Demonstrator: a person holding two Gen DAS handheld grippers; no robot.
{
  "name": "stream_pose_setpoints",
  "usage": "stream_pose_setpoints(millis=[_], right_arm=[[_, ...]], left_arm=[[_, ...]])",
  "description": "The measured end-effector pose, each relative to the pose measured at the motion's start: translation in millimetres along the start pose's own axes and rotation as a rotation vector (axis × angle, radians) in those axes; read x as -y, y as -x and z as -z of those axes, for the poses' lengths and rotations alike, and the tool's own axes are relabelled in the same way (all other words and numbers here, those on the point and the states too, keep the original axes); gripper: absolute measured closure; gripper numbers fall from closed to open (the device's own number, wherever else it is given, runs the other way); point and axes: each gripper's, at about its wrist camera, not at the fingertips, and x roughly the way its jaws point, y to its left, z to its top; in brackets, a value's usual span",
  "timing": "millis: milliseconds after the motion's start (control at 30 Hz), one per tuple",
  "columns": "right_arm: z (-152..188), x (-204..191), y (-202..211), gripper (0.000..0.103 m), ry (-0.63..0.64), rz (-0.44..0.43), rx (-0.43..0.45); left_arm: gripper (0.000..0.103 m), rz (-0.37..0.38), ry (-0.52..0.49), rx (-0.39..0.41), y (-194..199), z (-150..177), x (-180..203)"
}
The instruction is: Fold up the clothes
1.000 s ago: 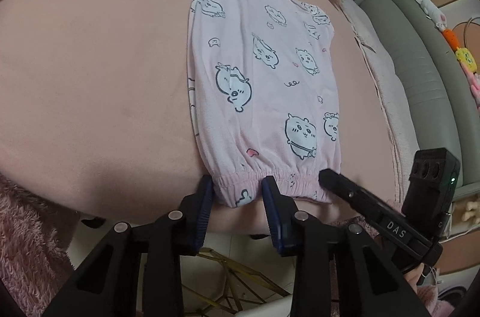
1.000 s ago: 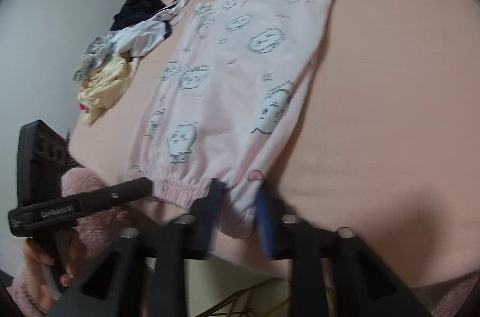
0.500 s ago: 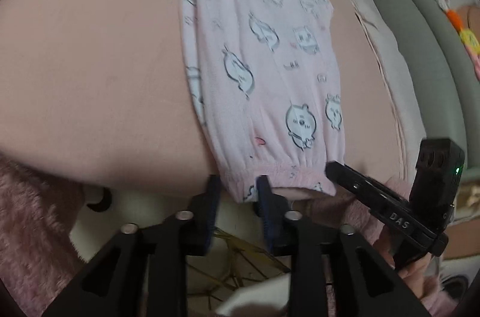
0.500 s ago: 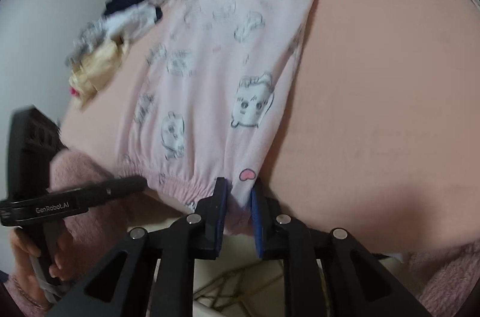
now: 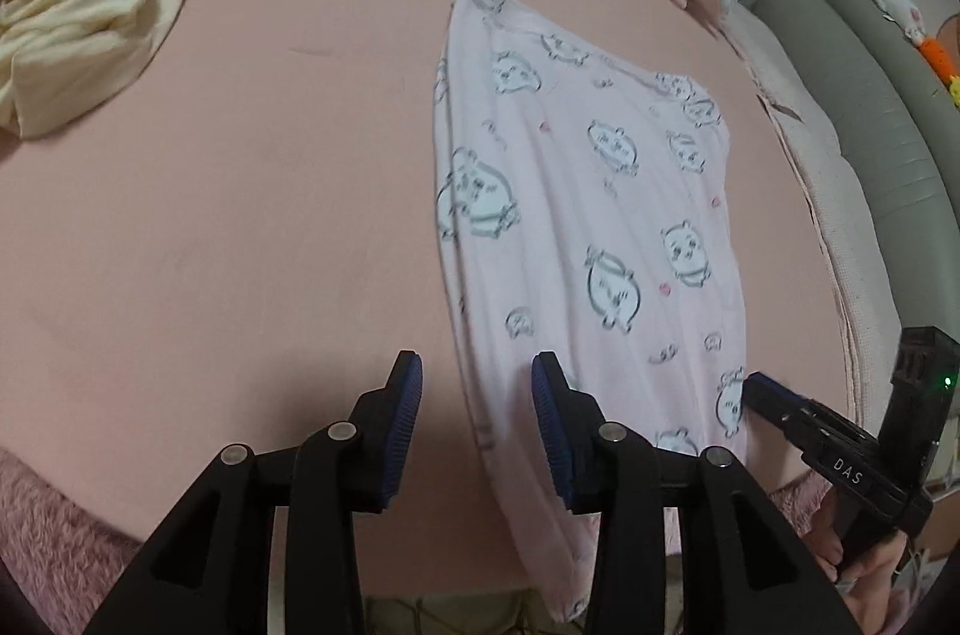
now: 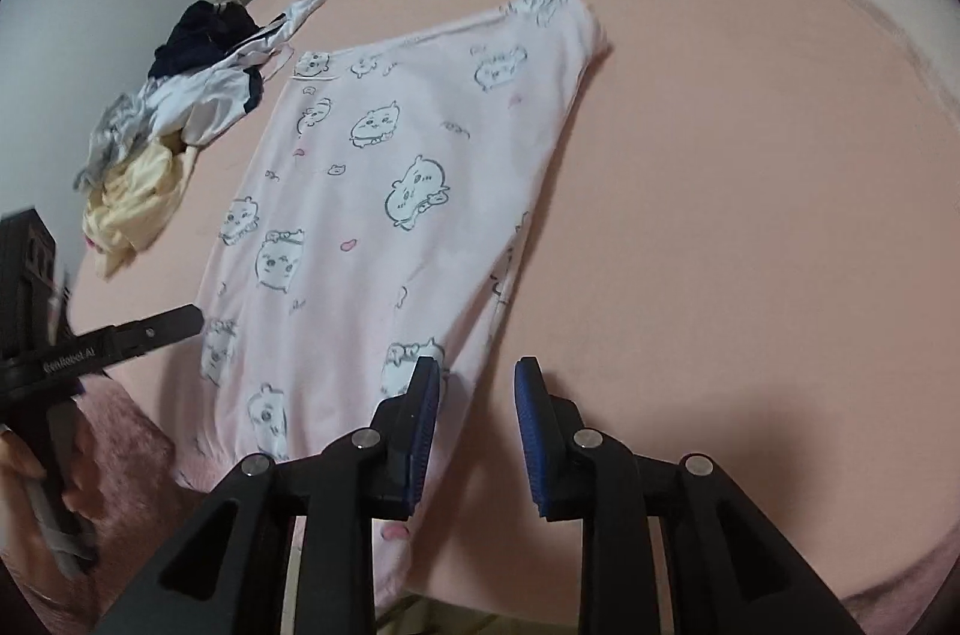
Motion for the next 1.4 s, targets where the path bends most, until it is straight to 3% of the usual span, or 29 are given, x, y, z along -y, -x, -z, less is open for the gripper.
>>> stream_pose_setpoints(millis=[67,267,400,600,767,867,933,1000,1067,1133,1200,1300,1400], right_arm=[[-3,2,-3,0.072,-0.001,0.007,-0.001],[-1,9,-11,0.070,-0.028,0.014,0.013],[3,-3,-12,0.069,0.040,0.078,0.037],[10,-10,-12,0.070,0.097,0.164,0.084],[20,9,1,0.070,0.082,0.300,0.088],[19,28,13,0.070,0.004,0.208,0.108],[15,21,14,0.070,0.015,0.152,0.129],[11,7,10,0.070,0.071,0.119,0.139],[12,-13,-7,0.070,0.174,0.134,0.120],[12,-18,-24,0.070,0.216,0.193,0.080],[15,-5,-20,0.070,0.158,0.181,0.091],[15,23,-5,0.070,0.094,0.267,0.087],[3,38,6,0.070,0.029,0.201,0.110]], left_arm=[[0.058,0.010,0.006,0.004,-2,-3,2],[0.057,-0.003,-0.013,-0.023,-16,-8,4],[0.057,-0.034,-0.065,-0.022,-21,-4,11],[0.057,-0.204,-0.211,0.001,-29,6,26],[0.058,-0.211,-0.128,0.013,-11,2,6],[0.059,-0.185,-0.171,0.101,10,-1,21],[0.059,-0.112,-0.221,0.107,12,-4,39],[0.059,-0.088,-0.276,0.089,1,-5,55],[0.059,-0.127,-0.333,0.052,-19,-5,67],[0.058,-0.234,-0.332,-0.018,-35,-4,59],[0.056,-0.240,-0.273,-0.022,-30,-5,40],[0.056,-0.246,-0.216,0.003,-12,-11,20],[0.057,-0.173,-0.210,0.054,0,-23,26]])
